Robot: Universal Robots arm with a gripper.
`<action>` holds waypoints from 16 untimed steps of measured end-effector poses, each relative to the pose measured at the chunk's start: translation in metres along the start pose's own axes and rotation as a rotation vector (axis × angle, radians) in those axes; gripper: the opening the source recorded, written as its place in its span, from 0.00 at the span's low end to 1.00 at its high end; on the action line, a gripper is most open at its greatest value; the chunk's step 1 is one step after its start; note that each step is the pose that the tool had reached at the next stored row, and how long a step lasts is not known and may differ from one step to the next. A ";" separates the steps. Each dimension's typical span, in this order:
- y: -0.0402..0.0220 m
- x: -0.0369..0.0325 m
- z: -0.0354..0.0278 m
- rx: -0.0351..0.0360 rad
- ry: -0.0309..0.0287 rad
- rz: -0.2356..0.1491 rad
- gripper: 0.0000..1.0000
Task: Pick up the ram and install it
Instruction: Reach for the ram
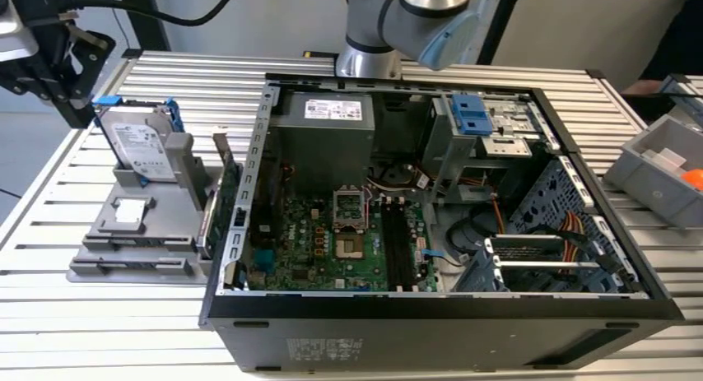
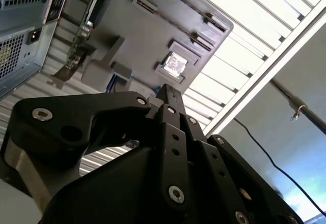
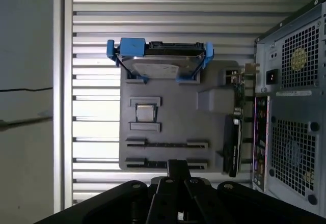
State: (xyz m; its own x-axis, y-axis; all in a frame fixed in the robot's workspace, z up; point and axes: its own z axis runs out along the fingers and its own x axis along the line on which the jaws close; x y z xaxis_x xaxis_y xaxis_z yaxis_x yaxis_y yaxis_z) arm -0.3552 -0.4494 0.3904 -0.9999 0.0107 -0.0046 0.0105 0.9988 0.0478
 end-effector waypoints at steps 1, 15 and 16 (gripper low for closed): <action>-0.0012 0.0001 0.0000 0.0001 0.0002 0.000 0.00; -0.0188 0.0017 0.0003 0.0000 0.0024 0.000 0.00; -0.0202 0.0018 0.0003 0.0001 0.0025 0.000 0.00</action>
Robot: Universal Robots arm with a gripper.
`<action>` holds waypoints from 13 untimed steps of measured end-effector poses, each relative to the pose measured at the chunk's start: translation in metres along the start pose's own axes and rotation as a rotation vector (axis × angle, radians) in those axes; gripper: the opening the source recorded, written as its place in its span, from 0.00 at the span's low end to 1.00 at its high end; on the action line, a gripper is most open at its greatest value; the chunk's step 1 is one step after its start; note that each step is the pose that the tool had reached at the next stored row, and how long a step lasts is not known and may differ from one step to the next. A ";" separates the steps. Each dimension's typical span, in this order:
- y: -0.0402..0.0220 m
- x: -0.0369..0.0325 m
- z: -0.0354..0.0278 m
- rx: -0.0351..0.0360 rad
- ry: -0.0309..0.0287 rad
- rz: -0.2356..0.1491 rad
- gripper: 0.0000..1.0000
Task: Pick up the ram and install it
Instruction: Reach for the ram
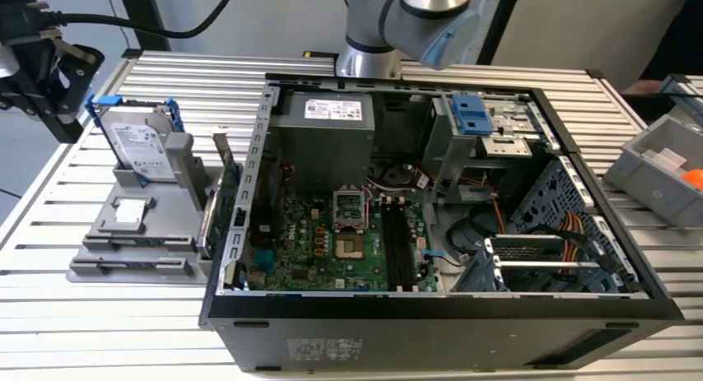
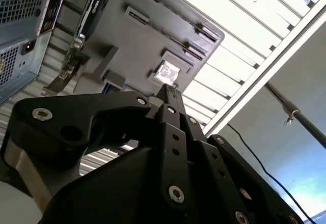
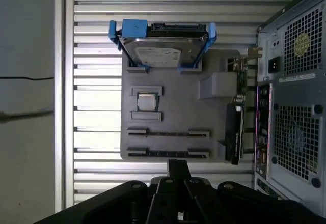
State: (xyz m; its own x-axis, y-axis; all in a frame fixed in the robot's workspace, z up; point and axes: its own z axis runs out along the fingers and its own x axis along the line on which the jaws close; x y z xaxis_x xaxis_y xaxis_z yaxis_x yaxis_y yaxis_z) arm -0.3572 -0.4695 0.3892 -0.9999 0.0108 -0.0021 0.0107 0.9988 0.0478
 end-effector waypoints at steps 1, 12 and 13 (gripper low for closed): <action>-0.0014 0.0001 0.0000 0.0001 0.0002 0.000 0.00; -0.0192 0.0000 0.0002 0.0000 0.0026 0.000 0.00; -0.0209 0.0000 0.0002 0.0000 0.0029 0.000 0.00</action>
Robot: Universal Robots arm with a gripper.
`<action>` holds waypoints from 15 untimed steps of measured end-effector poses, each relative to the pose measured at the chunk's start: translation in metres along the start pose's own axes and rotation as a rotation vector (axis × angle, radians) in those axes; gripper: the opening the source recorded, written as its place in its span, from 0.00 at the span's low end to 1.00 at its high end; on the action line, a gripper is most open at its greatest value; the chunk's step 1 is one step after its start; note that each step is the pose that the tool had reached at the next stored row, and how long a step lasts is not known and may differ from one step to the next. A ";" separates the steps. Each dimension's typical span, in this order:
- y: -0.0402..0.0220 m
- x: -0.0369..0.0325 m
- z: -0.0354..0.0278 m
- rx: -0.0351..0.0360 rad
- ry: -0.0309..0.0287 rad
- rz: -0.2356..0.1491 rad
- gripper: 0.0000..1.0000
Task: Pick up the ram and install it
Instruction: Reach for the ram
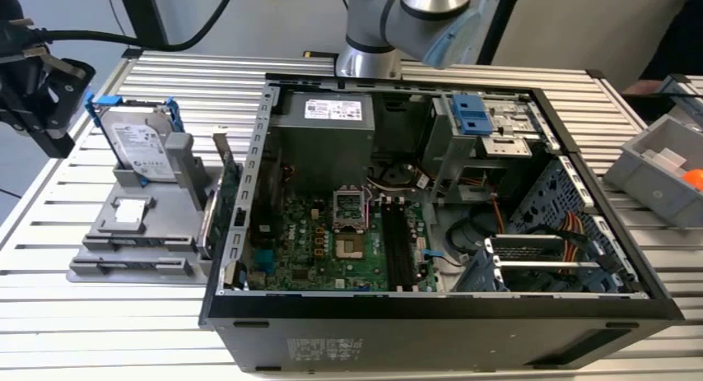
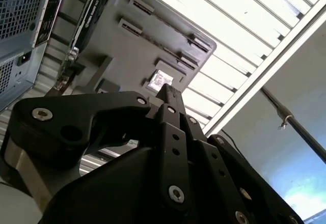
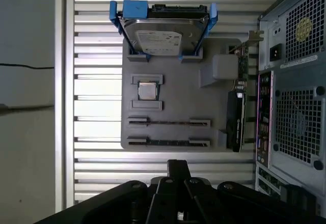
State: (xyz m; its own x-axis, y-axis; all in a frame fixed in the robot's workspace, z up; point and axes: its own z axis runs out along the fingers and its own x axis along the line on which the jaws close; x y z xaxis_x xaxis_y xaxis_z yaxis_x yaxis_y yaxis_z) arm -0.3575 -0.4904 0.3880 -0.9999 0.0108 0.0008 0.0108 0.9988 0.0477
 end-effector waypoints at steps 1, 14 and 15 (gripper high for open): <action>-0.0015 -0.0001 -0.0001 0.0000 0.0004 0.000 0.00; -0.0024 0.0005 0.0000 0.0000 0.0005 0.000 0.00; -0.0024 0.0006 0.0000 0.0000 0.0005 0.000 0.00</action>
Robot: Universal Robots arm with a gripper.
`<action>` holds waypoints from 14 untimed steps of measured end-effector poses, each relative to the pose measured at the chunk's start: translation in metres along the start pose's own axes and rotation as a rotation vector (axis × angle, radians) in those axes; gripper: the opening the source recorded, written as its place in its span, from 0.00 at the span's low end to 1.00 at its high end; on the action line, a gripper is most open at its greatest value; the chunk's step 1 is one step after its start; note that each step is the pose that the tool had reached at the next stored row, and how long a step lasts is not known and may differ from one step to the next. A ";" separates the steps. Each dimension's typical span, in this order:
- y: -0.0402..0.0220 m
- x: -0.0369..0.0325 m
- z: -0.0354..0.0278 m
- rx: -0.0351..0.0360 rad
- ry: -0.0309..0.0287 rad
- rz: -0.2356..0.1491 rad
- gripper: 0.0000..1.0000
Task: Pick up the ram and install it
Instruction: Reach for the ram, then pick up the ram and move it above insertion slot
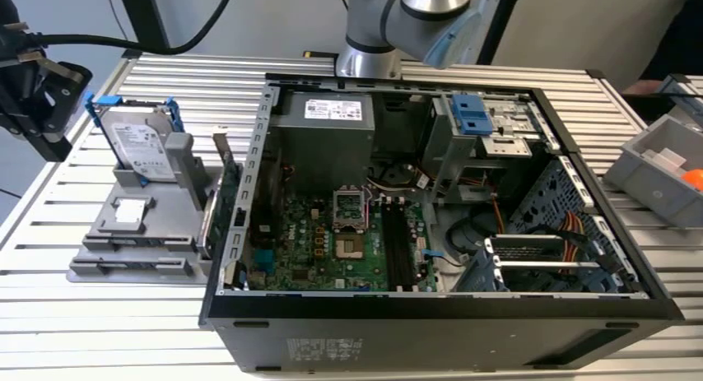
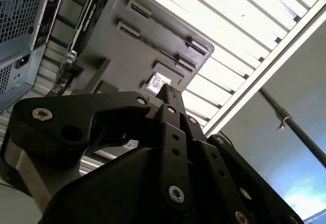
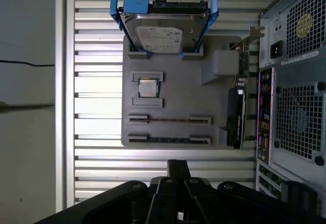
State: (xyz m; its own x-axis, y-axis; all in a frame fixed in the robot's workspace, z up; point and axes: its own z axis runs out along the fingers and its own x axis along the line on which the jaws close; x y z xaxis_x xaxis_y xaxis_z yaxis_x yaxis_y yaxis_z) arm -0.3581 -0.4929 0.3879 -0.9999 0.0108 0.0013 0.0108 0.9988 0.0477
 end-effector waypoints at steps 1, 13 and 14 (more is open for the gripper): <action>0.0000 0.0001 0.0000 0.0000 0.0000 0.000 0.00; 0.0001 0.0003 0.0000 0.0001 0.0025 -0.052 0.00; 0.0000 0.0002 0.0000 0.0001 0.0030 -0.064 0.00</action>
State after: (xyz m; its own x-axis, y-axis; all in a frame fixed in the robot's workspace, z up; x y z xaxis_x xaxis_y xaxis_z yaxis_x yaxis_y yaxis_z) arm -0.3583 -0.4929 0.3879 -0.9986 -0.0537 0.0013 -0.0536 0.9974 0.0477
